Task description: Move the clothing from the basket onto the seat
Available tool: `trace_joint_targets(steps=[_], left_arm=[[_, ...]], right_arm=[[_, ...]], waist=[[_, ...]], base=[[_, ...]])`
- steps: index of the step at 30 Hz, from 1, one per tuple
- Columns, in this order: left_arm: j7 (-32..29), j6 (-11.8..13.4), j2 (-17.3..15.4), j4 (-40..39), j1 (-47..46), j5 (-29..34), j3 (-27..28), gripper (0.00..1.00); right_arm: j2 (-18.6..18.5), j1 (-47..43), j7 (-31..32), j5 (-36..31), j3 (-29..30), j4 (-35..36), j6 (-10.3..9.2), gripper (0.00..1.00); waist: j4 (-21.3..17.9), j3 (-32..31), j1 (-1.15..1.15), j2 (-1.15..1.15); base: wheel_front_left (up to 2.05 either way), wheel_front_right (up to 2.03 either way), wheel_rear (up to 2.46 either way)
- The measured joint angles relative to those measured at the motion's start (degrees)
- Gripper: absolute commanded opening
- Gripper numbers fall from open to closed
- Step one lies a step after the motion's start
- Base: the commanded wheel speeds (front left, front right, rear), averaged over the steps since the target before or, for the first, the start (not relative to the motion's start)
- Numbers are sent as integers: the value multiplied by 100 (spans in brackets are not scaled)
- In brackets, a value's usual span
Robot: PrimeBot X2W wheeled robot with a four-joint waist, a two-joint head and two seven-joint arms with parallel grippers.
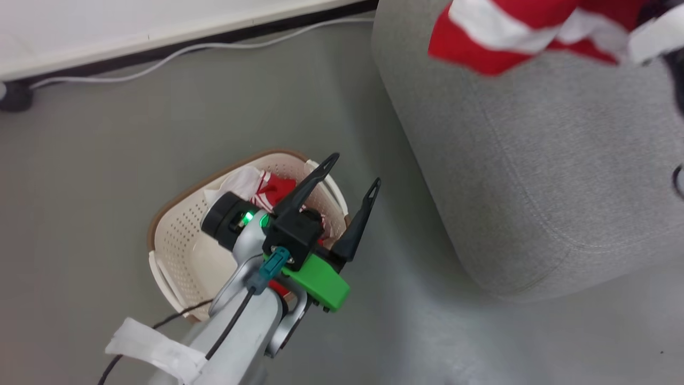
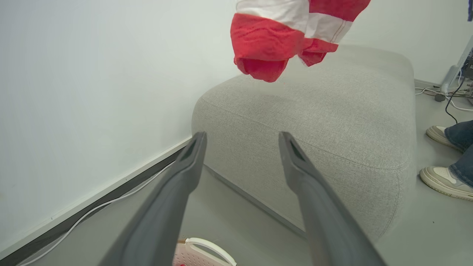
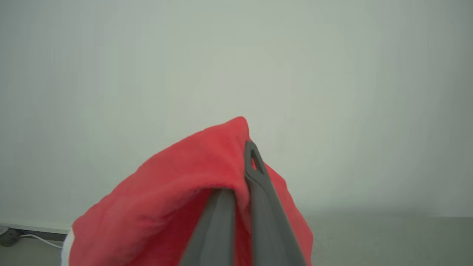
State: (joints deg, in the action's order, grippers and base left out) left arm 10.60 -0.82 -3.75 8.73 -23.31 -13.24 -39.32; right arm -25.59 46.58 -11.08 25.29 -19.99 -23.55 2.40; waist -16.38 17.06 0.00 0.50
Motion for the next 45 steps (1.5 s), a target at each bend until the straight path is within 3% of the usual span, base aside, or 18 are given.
trace_joint_targets(steps=[11, 23, 28, 35, 41, 42, 43, 44, 45], left_arm=[[-148, -178, 16, -605, -762, 157, -236, 100], [-200, -255, 24, -638, -906, 287, -378, 100], [-243, -268, 31, -638, -935, 301, -405, 100], [-243, -271, 40, -602, -1035, 320, -414, 100], [-188, -277, 38, -503, -1059, 319, -393, 100], [-187, -277, 37, -475, -1059, 318, -377, 100], [-169, -277, 32, -452, -1059, 318, -357, 100], [-159, -277, 29, -437, -1059, 316, -343, 100], [-142, -276, 24, -417, -1059, 316, -331, 100]], right_arm=[[-469, 1467, 385, 153, 700, -485, -302, 0], [-1225, 1631, 433, 142, 1254, -1414, -656, 0], [-1199, 1525, 433, 149, 1277, -1753, -706, 0], [-768, 1281, 370, 198, 1180, -2125, -712, 0], [-646, 1072, 304, 199, 1110, -2455, -712, 0], [-608, 1039, 263, 199, 1099, -2496, -711, 2], [-561, 1021, 226, 199, 1084, -2521, -711, 21], [-522, 1009, 193, 199, 1070, -2529, -705, 48], [-481, 1005, 151, 199, 1054, -2532, -697, 100]], waist=[[469, 913, 0, 0], [1066, 1604, 1, 0], [1222, 1838, 1, 0], [1301, 2086, 1, 0], [1290, 2119, 1, 0], [1281, 2111, 0, 0], [1270, 2102, 1, 0], [1257, 2092, 0, 0], [1245, 2080, 0, 0]], base=[[0, 0, 0], [0, 0, 0], [0, 0, 0], [0, 0, 0], [0, 0, 0], [0, 0, 0], [0, 0, 0], [0, 0, 0], [0, 0, 0]])
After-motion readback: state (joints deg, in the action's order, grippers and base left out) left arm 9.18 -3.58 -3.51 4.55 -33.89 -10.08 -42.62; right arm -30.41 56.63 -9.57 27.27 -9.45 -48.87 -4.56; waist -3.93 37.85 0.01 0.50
